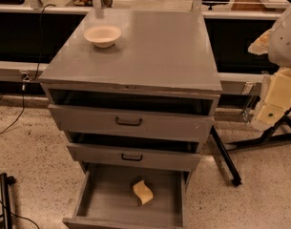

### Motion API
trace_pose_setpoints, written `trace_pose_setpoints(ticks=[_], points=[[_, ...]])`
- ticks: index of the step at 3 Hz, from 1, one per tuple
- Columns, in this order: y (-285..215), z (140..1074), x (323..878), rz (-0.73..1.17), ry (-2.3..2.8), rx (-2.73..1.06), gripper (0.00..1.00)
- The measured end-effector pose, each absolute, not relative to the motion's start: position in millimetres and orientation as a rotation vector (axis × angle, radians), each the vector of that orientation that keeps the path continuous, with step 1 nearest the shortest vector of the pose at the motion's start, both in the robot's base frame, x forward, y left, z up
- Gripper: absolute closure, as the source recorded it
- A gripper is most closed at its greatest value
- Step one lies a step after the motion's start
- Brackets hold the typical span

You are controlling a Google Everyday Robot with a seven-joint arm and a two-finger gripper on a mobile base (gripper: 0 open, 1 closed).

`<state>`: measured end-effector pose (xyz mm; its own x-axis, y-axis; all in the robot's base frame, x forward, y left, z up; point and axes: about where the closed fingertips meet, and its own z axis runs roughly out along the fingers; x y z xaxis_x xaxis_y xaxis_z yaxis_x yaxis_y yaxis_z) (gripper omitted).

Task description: Pick sponge from bottom drawer and place on counter

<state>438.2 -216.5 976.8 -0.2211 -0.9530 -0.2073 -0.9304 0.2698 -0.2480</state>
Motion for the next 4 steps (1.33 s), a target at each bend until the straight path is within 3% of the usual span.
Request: trace_pose_setpoints(ticks=[1, 2, 3, 4], points=[[-216.5, 976.8, 438.2, -0.101, 2.23, -1.723, 0.0], [-214.7, 934.8, 448.1, 0.017, 2.287, -1.648, 0.0], [-173.1, 854.6, 440.5, 0.18, 2.327, -1.502, 0.0], [-173.5, 854.8, 440.4, 0.179, 2.328, -1.501, 0.0]])
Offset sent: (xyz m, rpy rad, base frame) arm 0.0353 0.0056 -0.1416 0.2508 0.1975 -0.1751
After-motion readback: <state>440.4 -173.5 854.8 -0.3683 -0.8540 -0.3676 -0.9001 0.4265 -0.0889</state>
